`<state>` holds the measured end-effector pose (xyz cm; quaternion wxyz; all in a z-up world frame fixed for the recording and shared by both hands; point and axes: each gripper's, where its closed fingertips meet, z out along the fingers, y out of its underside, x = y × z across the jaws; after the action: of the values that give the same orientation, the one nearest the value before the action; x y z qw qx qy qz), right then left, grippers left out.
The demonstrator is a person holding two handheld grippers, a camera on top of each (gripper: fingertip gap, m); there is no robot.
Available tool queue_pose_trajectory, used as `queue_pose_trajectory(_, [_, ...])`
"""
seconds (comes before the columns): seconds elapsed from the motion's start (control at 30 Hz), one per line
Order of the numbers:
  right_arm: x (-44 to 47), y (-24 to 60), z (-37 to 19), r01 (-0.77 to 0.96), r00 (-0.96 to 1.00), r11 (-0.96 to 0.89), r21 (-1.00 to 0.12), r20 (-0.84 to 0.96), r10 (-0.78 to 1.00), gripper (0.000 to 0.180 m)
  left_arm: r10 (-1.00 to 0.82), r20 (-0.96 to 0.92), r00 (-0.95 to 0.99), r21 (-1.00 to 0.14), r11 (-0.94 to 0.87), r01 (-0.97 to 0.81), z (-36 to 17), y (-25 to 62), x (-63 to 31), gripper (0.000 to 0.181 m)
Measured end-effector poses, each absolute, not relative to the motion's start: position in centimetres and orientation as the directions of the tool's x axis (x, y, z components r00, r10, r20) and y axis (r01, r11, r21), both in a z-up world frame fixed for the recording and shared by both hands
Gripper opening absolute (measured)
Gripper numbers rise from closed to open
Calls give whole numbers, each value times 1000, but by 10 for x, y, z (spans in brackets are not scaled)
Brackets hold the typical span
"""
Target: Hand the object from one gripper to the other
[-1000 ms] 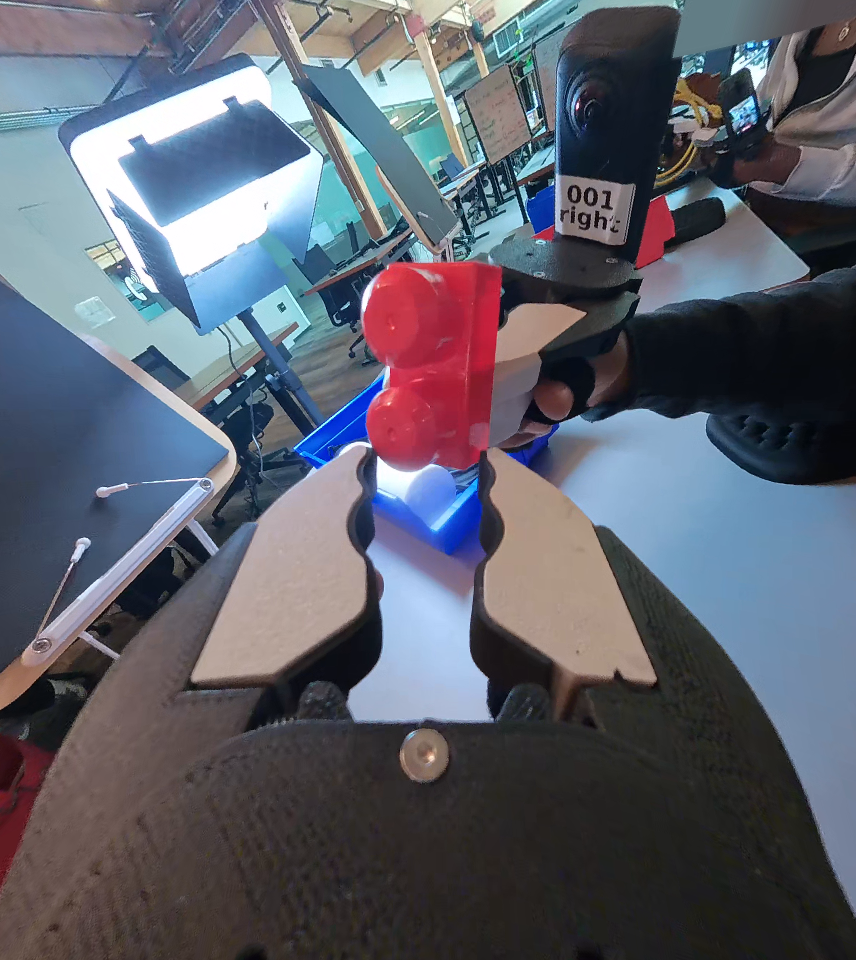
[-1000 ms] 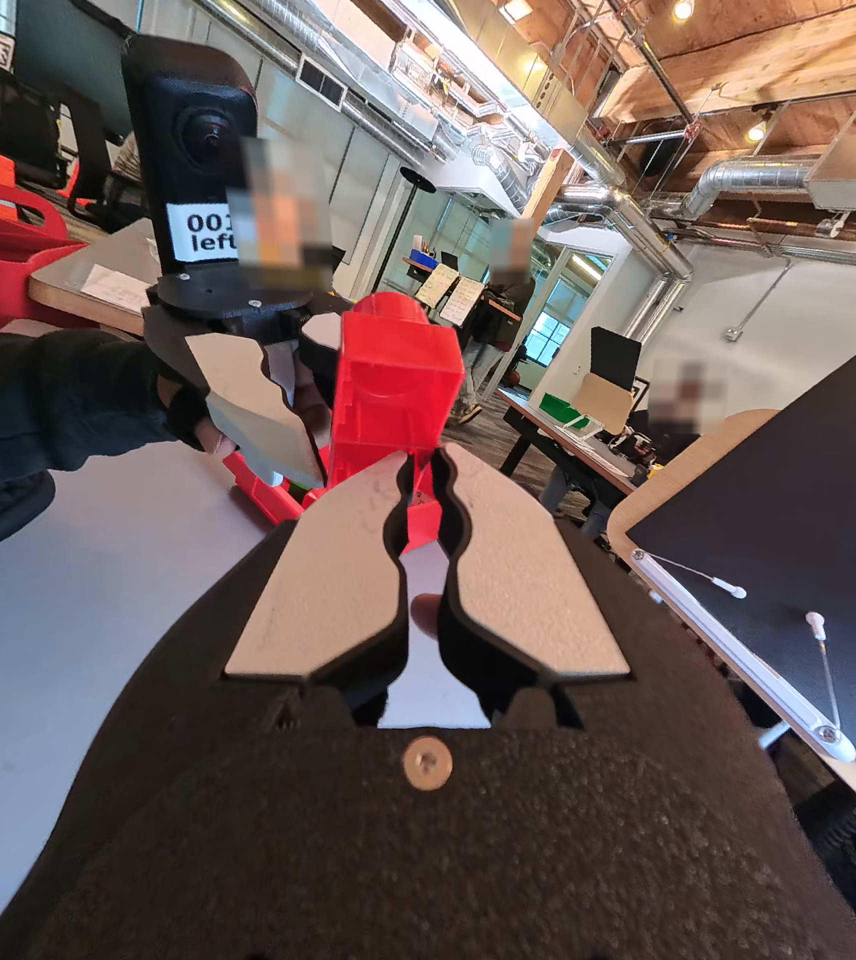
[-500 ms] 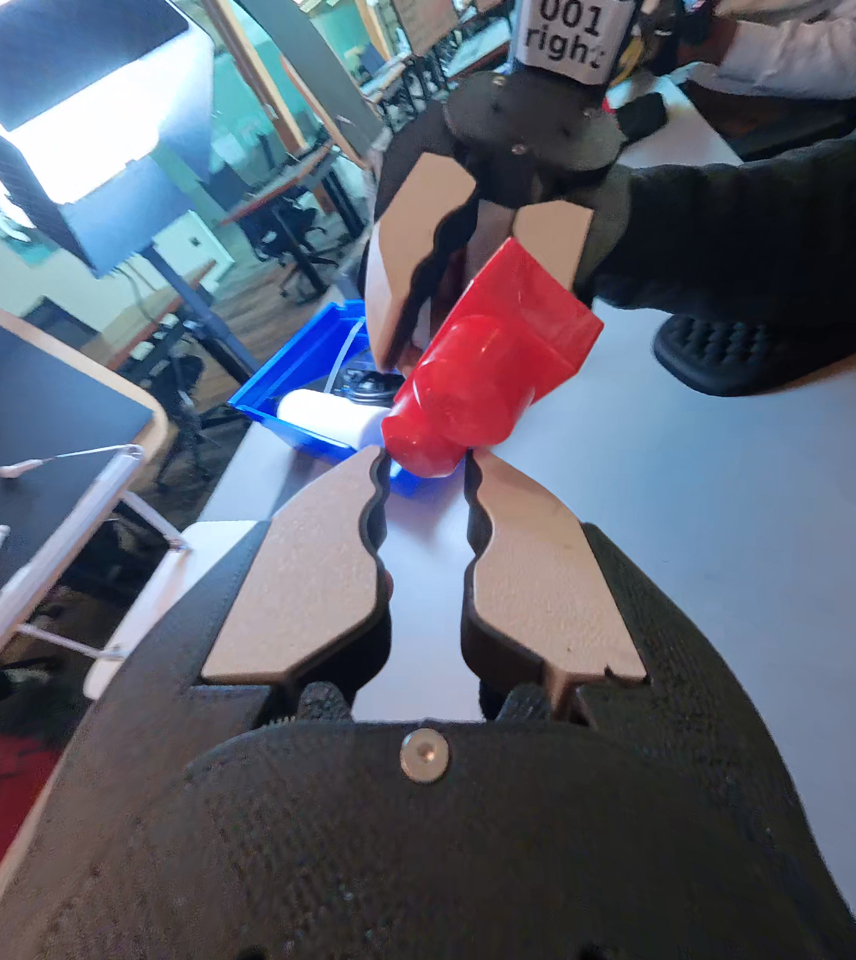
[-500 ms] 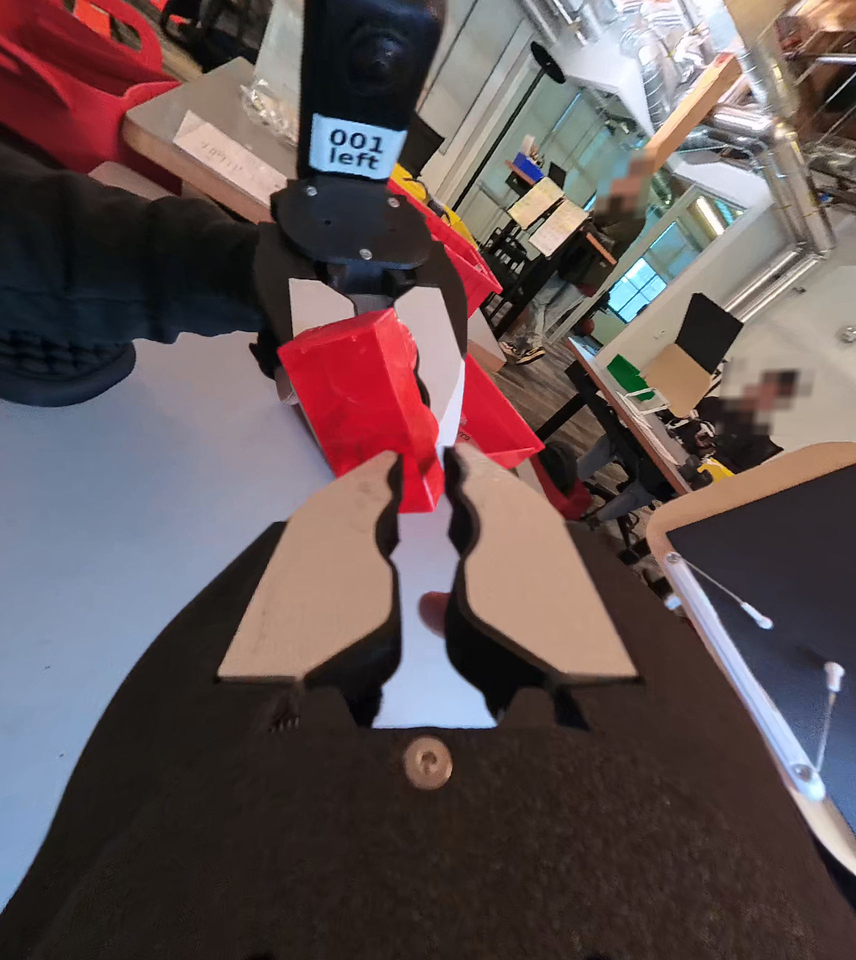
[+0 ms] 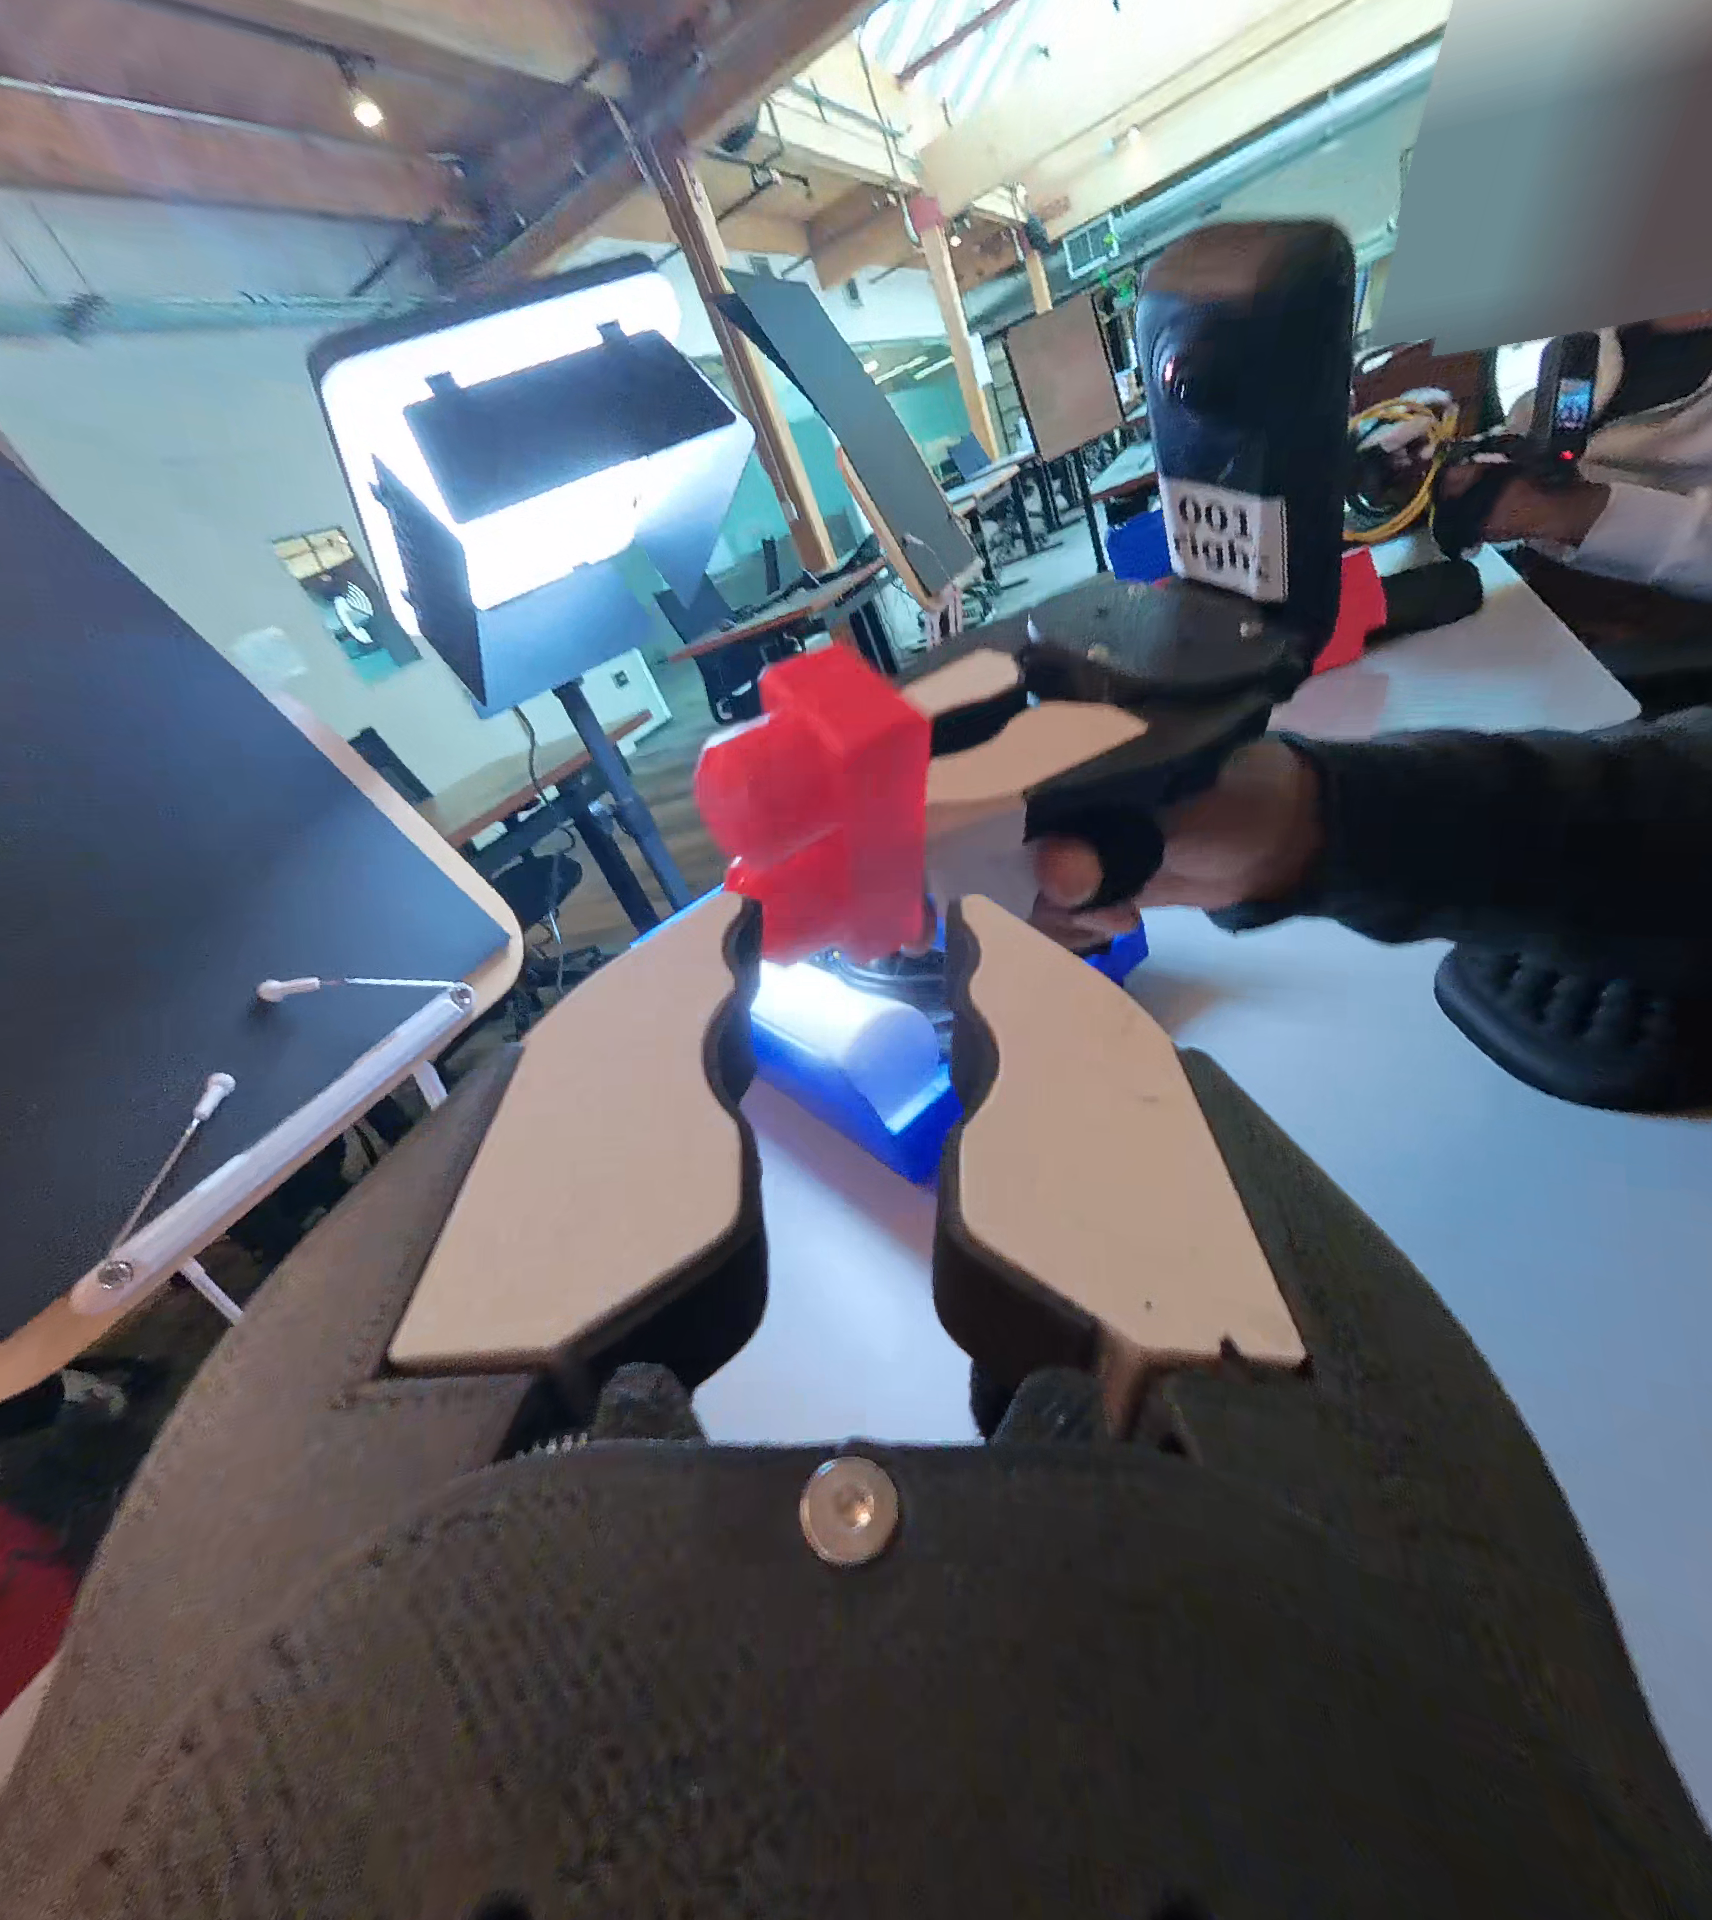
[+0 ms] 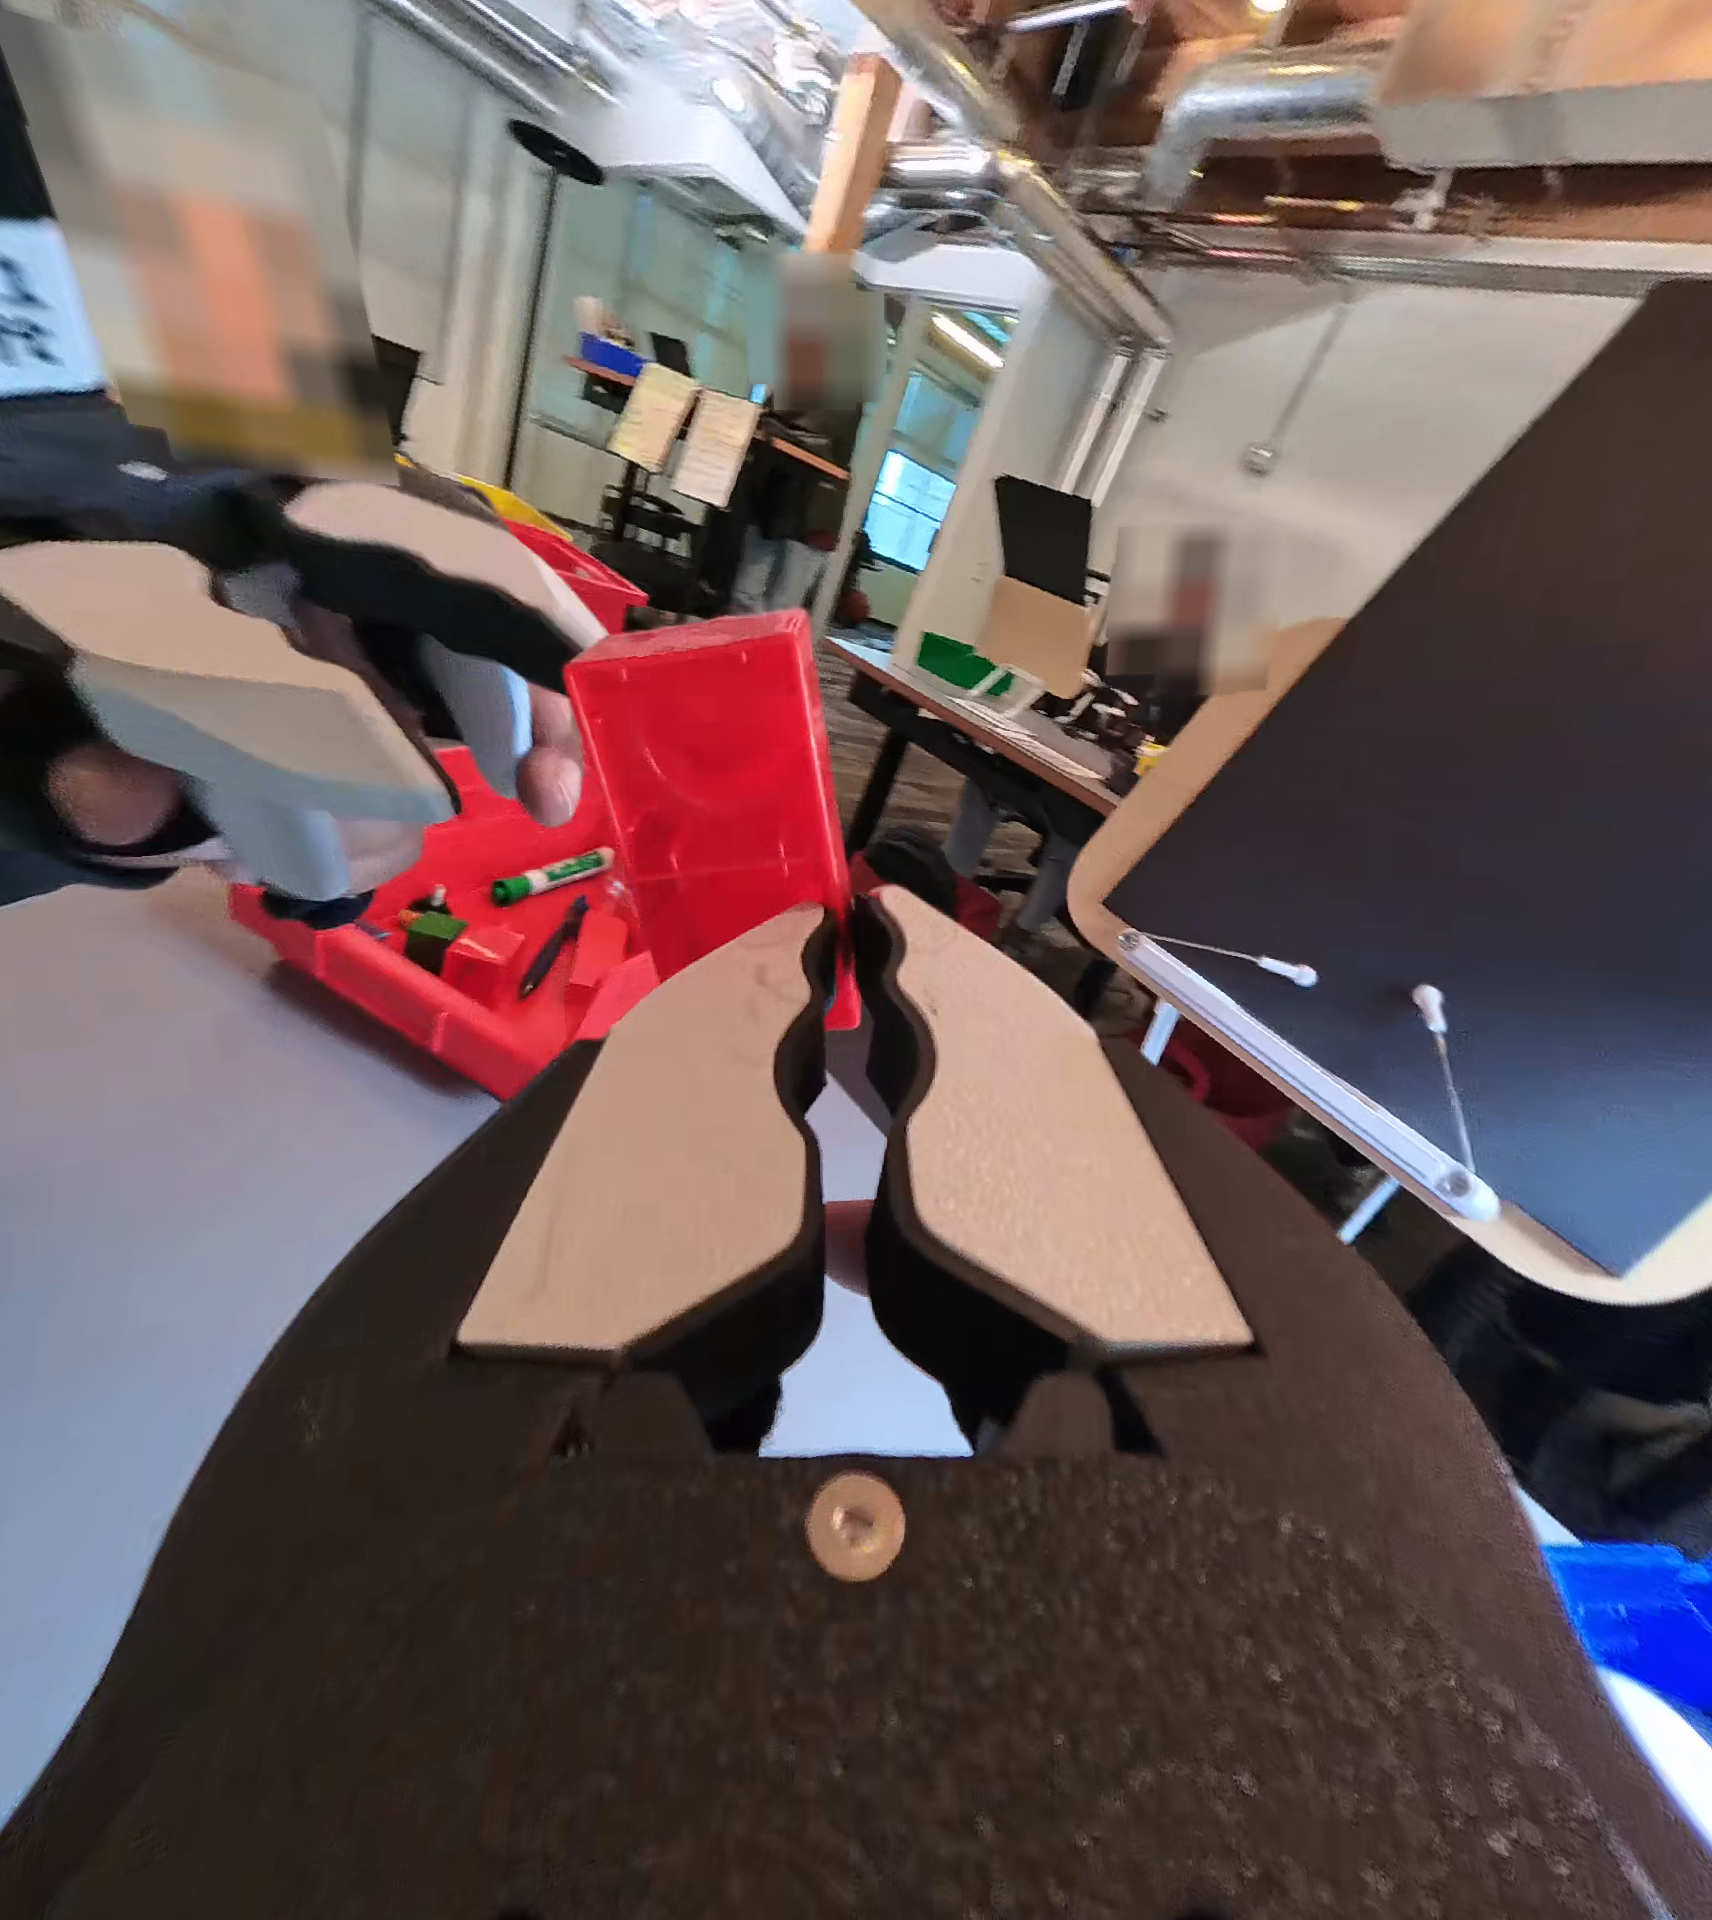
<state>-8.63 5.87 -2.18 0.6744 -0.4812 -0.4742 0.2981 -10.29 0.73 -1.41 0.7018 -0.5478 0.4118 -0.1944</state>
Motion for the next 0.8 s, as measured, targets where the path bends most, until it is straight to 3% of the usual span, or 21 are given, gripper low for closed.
queue_pose_trajectory(0.1, [-99, 50, -28, 85, 410, 400, -913, 398, 821, 4, -659, -397, 639, -915, 344, -213, -10, 11, -98, 37])
queue_pose_trajectory(0.2, [-101, 48, -26, 90, 463, 436, -895, 426, 778, 5, -559, -473, 681, -876, 385, -292, -9, 17, -103, 26])
queue_pose_trajectory(0.37, [-93, 50, -16, 108, 553, 517, -849, 483, 679, 2, -572, -408, 711, -909, 330, -255, -11, 23, -106, 32])
queue_pose_trajectory(0.6, [-93, 39, -10, 125, 603, 624, -772, 558, 570, 2, -512, -369, 775, -909, 372, -187, -2, 26, -112, 0])
queue_pose_trajectory(0.8, [-93, 37, -7, 62, 602, 620, -782, 525, 602, 1, -532, -370, 762, -912, 365, -188, 2, 23, -115, 15])
